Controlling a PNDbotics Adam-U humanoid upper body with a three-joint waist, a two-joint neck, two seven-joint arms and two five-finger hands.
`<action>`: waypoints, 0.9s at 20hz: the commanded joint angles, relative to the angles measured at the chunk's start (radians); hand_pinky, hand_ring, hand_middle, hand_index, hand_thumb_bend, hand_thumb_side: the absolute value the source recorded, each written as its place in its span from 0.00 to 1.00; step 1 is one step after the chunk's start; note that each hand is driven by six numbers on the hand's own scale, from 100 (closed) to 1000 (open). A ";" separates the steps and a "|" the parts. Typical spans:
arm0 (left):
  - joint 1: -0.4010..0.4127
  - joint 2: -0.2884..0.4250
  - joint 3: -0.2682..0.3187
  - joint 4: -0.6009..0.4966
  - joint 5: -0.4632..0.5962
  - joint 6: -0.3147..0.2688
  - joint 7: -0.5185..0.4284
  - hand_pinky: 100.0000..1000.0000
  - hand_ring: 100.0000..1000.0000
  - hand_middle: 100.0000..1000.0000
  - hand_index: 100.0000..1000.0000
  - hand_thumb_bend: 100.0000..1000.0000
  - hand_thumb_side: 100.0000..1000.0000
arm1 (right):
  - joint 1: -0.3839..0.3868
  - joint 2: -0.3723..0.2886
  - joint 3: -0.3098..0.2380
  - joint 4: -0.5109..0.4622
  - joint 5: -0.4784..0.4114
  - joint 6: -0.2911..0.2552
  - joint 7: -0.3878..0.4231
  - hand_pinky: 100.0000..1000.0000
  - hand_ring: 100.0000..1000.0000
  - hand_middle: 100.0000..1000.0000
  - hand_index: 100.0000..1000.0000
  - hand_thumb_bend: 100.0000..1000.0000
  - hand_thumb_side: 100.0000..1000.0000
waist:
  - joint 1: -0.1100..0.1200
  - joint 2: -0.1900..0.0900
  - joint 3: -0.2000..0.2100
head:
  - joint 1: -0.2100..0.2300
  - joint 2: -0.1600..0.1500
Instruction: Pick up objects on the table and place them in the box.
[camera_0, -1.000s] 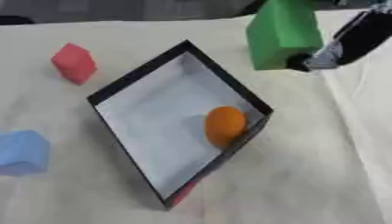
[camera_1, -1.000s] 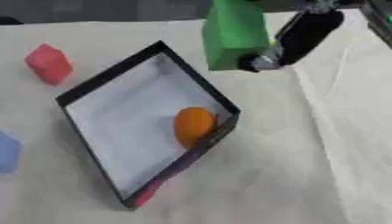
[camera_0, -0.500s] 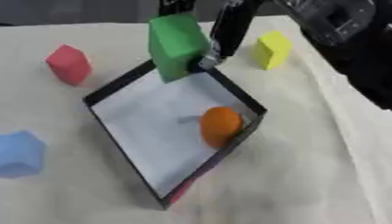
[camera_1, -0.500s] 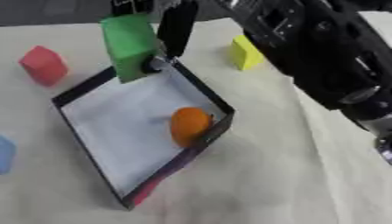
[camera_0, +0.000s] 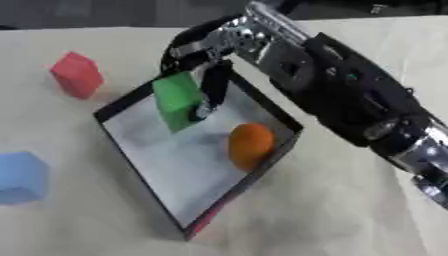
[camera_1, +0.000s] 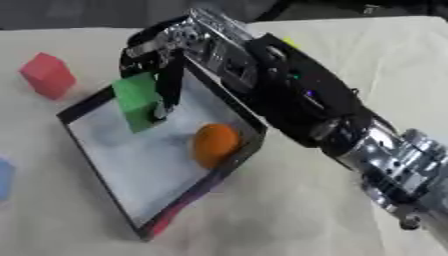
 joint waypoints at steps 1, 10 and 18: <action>-0.015 0.030 0.012 -0.018 0.000 -0.002 -0.001 0.88 0.91 0.91 0.95 0.83 0.73 | -0.011 0.014 -0.017 0.034 0.044 -0.026 -0.047 0.81 0.75 0.66 0.76 0.45 0.17 | -0.006 -0.018 0.001 | 0.000 -0.009; -0.010 0.030 0.019 -0.014 0.002 -0.004 0.003 0.88 0.91 0.91 0.95 0.83 0.73 | -0.028 -0.053 -0.097 -0.083 0.078 -0.061 -0.114 0.89 0.90 0.87 0.90 0.56 0.32 | -0.001 -0.023 -0.013 | 0.019 -0.004; 0.004 0.039 0.028 -0.010 -0.003 -0.008 0.011 0.88 0.91 0.91 0.95 0.83 0.73 | -0.028 -0.241 -0.199 -0.233 -0.095 0.039 -0.088 0.88 0.88 0.84 0.88 0.55 0.29 | -0.002 -0.023 -0.033 | 0.041 -0.011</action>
